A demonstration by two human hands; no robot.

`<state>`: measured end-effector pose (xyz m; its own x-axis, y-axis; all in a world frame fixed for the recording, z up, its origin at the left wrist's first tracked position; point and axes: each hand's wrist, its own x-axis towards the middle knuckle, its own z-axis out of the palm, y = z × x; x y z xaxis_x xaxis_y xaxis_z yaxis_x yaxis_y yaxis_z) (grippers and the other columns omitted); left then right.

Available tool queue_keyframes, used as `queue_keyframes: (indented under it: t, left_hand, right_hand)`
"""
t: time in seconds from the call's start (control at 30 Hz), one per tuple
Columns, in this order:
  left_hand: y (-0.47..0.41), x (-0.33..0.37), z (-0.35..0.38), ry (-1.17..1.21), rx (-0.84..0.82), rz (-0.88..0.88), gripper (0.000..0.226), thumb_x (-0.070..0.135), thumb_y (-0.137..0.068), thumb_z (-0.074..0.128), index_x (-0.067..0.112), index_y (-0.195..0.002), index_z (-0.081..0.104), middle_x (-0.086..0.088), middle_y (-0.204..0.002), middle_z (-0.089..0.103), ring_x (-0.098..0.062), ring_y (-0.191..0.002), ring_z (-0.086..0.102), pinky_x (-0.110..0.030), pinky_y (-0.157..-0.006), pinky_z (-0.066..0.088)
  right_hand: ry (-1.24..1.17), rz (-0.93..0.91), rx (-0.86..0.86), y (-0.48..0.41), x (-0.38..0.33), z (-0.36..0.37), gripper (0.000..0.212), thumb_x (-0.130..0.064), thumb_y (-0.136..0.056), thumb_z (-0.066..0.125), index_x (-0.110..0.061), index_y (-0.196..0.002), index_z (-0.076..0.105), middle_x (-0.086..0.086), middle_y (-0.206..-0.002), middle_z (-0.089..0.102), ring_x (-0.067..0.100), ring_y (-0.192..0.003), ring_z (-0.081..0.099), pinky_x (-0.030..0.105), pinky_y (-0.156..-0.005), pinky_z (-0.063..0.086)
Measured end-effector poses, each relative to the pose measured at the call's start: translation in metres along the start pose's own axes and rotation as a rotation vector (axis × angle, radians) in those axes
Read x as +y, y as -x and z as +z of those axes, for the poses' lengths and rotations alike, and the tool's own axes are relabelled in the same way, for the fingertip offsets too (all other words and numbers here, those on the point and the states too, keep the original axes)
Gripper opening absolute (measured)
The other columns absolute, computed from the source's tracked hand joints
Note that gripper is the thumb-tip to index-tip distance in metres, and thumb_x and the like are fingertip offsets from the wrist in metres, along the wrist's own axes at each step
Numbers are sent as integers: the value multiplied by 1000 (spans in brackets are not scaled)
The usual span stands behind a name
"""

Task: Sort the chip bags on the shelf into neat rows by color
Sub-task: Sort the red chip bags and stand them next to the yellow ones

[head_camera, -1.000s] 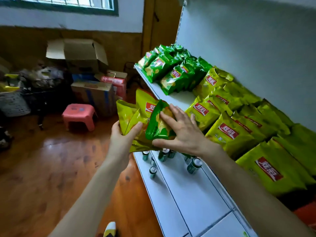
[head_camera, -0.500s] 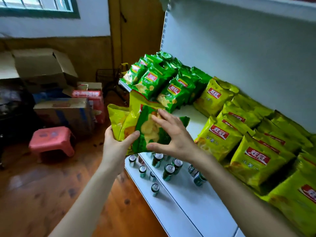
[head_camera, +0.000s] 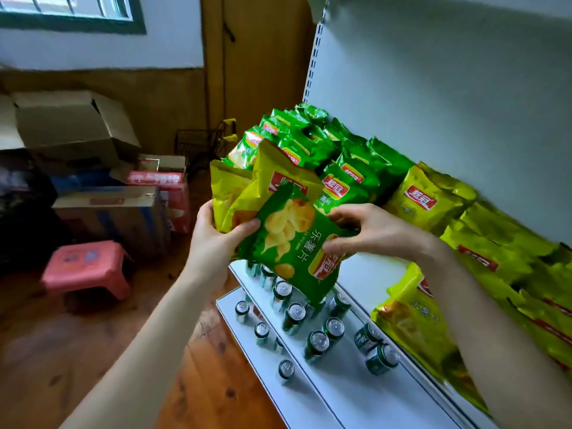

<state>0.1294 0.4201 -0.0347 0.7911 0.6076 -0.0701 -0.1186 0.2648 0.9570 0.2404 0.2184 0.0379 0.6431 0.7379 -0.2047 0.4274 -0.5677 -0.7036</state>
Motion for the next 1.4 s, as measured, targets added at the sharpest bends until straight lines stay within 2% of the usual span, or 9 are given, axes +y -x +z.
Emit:
queue_keyframes:
  t: [0.07, 0.23, 0.37, 0.5, 0.73, 1.0, 1.23, 1.33, 1.4]
  left_hand:
    - [-14, 1, -3, 41, 21, 5, 69, 9, -66, 77, 12, -127, 45, -12, -113, 63, -26, -99, 65, -42, -81, 55]
    - [-49, -7, -11, 158, 150, 4, 43, 4, -77, 72, 18, -110, 48, -12, -107, 63, -30, -97, 64, -44, -78, 54]
    - [-76, -12, -12, 163, 163, -10, 51, 6, -78, 73, 13, -119, 44, -17, -114, 61, -30, -100, 63, -43, -81, 55]
    - [-101, -10, -15, 223, 166, -37, 44, 5, -82, 69, 16, -115, 42, -9, -106, 60, -24, -95, 63, -34, -76, 55]
    - [-128, -13, -25, 133, 42, -62, 53, 13, -80, 74, 13, -122, 42, -9, -111, 61, -20, -97, 64, -44, -90, 53]
    - [-159, -1, -55, 140, -45, -21, 80, 40, -57, 78, 21, -124, 39, -11, -119, 60, -27, -108, 62, -51, -93, 50]
    - [-145, -32, -74, 36, -237, -100, 66, 28, -66, 79, 17, -121, 45, -2, -103, 64, -22, -96, 63, -28, -75, 55]
    - [-135, -47, -73, -1, -287, -176, 69, 40, -56, 79, 25, -117, 50, -2, -105, 66, -23, -100, 65, -42, -86, 53]
    - [-134, -53, -73, 11, -295, -215, 65, 40, -55, 79, 28, -113, 52, -1, -103, 67, -24, -99, 65, -47, -90, 51]
  right_hand:
    - [-66, -15, 36, -9, -3, -5, 38, -27, -76, 72, -26, -110, 55, -14, -103, 57, -7, -95, 52, 4, -73, 45]
    - [-266, 4, 501, -38, 0, 5, 29, -23, -80, 68, -18, -106, 56, -3, -96, 59, 8, -87, 57, 13, -69, 47]
    - [-507, 99, 626, -58, -1, 30, 35, -24, -81, 66, -15, -110, 49, -1, -89, 62, 8, -79, 62, 15, -64, 50]
    - [-848, 239, 656, -70, -11, 71, 53, -35, -68, 67, -11, -113, 53, 6, -105, 65, 16, -92, 65, 32, -78, 55]
    - [-1282, 261, 1015, -126, -37, 117, 27, 2, -79, 64, -10, -101, 56, 5, -94, 67, 18, -82, 65, 27, -71, 57]
    - [-790, 267, 1267, -86, 11, 42, 56, -1, -80, 66, -14, -129, 43, 10, -118, 61, 21, -101, 61, 34, -78, 54]
    - [-458, 515, 1060, -99, 46, 36, 72, 4, -79, 66, -8, -139, 29, 22, -135, 45, 29, -121, 47, 33, -96, 42]
    - [-310, 522, 1152, -116, 41, 45, 68, 5, -83, 61, -4, -140, 26, 18, -140, 38, 28, -127, 39, 19, -91, 34]
    - [-162, 529, 1211, -121, 41, 51, 66, 0, -84, 61, -8, -141, 29, 15, -139, 41, 28, -126, 41, 27, -97, 36]
